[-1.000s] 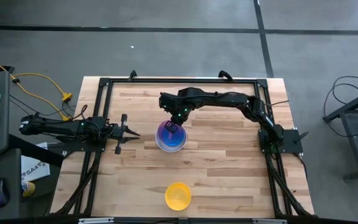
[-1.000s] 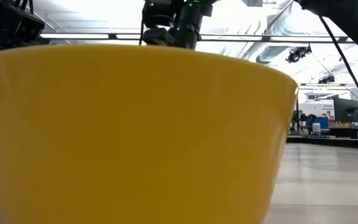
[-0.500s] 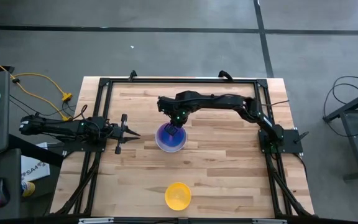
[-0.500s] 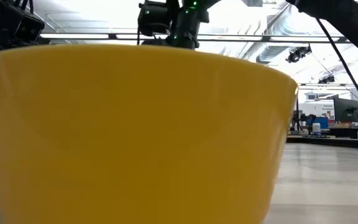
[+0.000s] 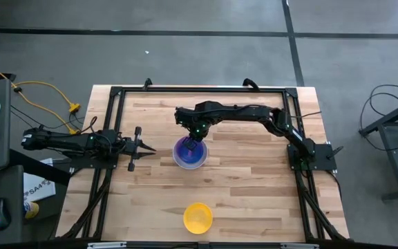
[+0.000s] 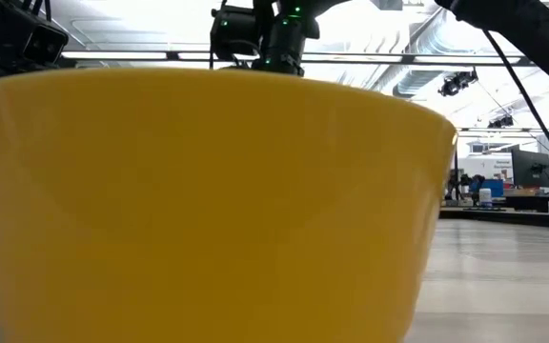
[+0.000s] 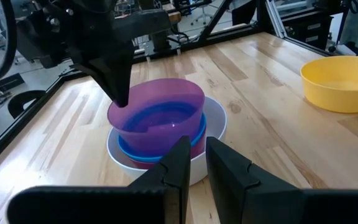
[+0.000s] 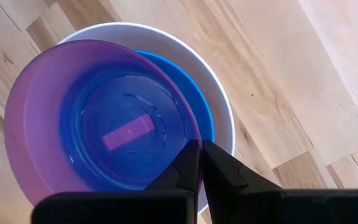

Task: Nest bowls inside each other
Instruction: Stack the purple bowl on the blue bowl

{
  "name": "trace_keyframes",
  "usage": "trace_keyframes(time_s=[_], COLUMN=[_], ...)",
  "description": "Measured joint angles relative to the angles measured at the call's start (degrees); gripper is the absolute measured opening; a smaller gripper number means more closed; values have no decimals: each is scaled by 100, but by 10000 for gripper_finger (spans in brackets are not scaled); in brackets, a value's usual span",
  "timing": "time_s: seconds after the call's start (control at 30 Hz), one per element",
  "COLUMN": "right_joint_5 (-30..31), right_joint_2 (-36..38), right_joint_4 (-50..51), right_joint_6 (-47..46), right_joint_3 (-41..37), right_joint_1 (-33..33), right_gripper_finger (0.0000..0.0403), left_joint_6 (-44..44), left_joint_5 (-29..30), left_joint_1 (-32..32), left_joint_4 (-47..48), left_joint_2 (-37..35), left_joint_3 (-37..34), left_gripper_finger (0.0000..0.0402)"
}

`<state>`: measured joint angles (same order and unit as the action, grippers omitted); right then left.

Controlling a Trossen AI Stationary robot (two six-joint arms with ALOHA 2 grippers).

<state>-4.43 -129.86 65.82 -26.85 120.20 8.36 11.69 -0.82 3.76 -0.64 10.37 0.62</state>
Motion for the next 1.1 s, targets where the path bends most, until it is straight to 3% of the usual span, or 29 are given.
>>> trace_keyframes(time_s=[1.1], right_joint_5=[-324], right_joint_2=[2], right_joint_4=[-502], right_joint_6=[160], right_joint_3=[-382], right_joint_1=[-24], right_gripper_finger=[27], left_joint_6=[-1], left_joint_5=[0], left_joint_1=[0], left_joint_4=[0], left_joint_2=[0], left_joint_3=[0], left_gripper_finger=[51])
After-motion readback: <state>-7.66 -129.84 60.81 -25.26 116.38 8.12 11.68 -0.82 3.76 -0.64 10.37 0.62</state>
